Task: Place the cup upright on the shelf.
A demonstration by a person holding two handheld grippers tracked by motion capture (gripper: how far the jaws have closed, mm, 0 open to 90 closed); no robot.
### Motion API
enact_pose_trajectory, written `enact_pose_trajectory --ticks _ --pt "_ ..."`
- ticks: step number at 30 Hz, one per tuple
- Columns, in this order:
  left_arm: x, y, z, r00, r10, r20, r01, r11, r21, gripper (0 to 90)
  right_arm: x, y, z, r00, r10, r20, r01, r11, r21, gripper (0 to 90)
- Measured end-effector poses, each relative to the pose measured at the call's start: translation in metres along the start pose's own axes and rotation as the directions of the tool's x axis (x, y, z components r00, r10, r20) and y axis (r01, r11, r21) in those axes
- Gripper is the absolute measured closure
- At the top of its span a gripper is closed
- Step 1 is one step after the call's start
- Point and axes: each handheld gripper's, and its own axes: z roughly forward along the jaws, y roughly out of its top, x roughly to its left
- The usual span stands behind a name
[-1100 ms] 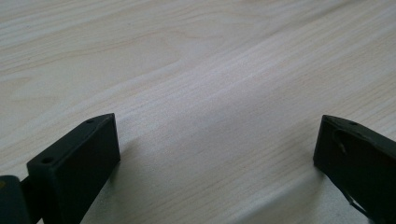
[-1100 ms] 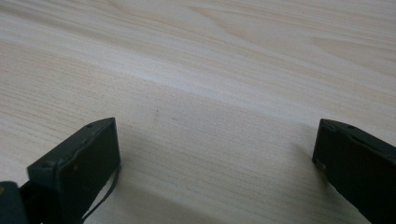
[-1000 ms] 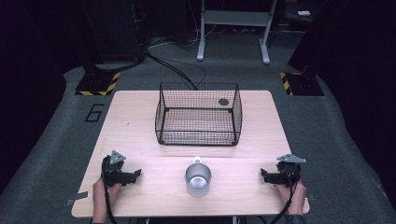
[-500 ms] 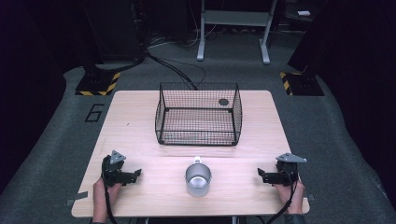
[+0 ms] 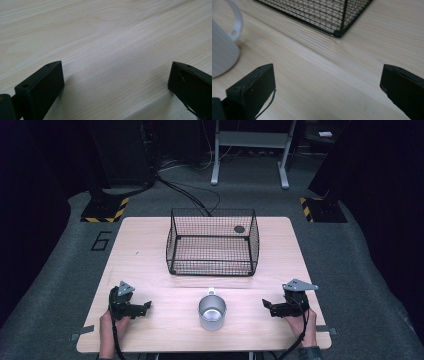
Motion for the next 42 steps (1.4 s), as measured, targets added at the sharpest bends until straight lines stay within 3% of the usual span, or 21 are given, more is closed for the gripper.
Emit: enact_pose_trajectory --ticks 1,7,11,18,20,21,24,26,28,29,30,31,32,33,34,37,38,42 --pt "0.0 0.0 0.0 1.0 0.0 -0.001 0.0 1.0 -0.003 0.5 0.006 0.005 0.0 0.9995 -0.016 -0.029 0.016 1.0 -0.01 0.0" --pt "0.0 0.0 0.0 1.0 0.0 -0.001 0.0 1.0 -0.001 0.5 0.024 0.02 -0.004 0.9945 -0.069 -0.079 0.066 0.997 -0.042 0.0" --pt "0.0 0.0 0.001 1.0 -0.007 -0.002 0.007 0.9999 -0.008 0.5 0.039 0.033 -0.003 0.9831 -0.126 -0.133 0.119 0.991 -0.06 0.0" --pt "0.0 0.0 0.0 1.0 -0.006 -0.002 0.006 1.0 -0.007 0.5 0.054 0.044 0.005 0.9676 -0.16 -0.196 0.149 0.987 -0.066 0.0" --pt "0.0 0.0 0.0 1.0 -0.007 -0.002 0.007 0.9999 -0.007 0.5 0.059 0.048 0.007 0.9614 -0.173 -0.214 0.16 0.984 -0.073 0.0" --pt "-0.001 0.0 0.0 1.0 -0.008 -0.002 0.008 0.9999 -0.008 0.5 0.064 0.051 0.008 0.9529 -0.19 -0.236 0.178 0.981 -0.074 0.0" --pt "0.0 0.0 0.0 1.0 0.003 -0.001 -0.003 1.0 0.0 0.5 0.068 0.054 0.01 0.9487 -0.194 -0.25 0.18 0.981 -0.077 0.0" --pt "0.0 0.0 0.0 1.0 -0.001 0.0 0.001 1.0 -0.001 0.5 0.074 0.06 0.011 0.9368 -0.221 -0.271 0.205 0.975 -0.087 0.0" --pt "0.0 0.0 0.0 1.0 0.0 -0.001 0.0 1.0 -0.002 0.5 0.076 0.061 0.012 0.9334 -0.219 -0.285 0.201 0.975 -0.092 0.0" --pt "0.0 0.0 0.0 1.0 -0.001 0.0 0.001 1.0 0.0 0.5 0.078 0.063 0.012 0.9272 -0.232 -0.294 0.213 0.972 -0.096 0.0" --pt "0.0 0.0 0.0 1.0 -0.001 0.0 0.001 1.0 -0.001 0.5 0.08 0.064 0.012 0.9277 -0.229 -0.295 0.21 0.973 -0.096 0.0" --pt "0.0 0.0 0.0 1.0 0.0 0.0 0.0 1.0 -0.001 0.5 0.084 0.067 0.012 0.9191 -0.239 -0.313 0.22 0.971 -0.096 0.0" --pt "0.0 0.0 0.0 1.0 0.0 0.0 0.0 1.0 -0.001 0.5 0.084 0.067 0.012 0.9191 -0.239 -0.313 0.22 0.971 -0.096 0.0" --pt "0.0 0.0 0.0 1.0 0.001 -0.001 -0.001 1.0 -0.002 0.5 0.088 0.068 0.013 0.9069 -0.255 -0.336 0.23 0.967 -0.111 0.0" --pt "0.0 0.0 0.0 1.0 0.001 -0.001 -0.001 1.0 -0.002 0.5 0.088 0.068 0.013 0.9069 -0.255 -0.336 0.23 0.967 -0.111 0.0" --pt "0.0 0.0 0.0 1.0 -0.001 0.0 0.001 1.0 0.0 0.5 0.099 0.07 0.018 0.8894 -0.272 -0.367 0.251 0.962 -0.105 0.0" --pt "0.0 0.0 0.0 1.0 -0.001 0.0 0.001 1.0 0.0 0.5 0.099 0.07 0.018 0.8894 -0.272 -0.367 0.251 0.962 -0.105 0.0" --pt "0.0 0.0 0.0 1.0 0.0 -0.001 0.0 1.0 -0.002 0.5 0.109 0.072 0.027 0.8763 -0.292 -0.383 0.276 0.956 -0.097 0.0"
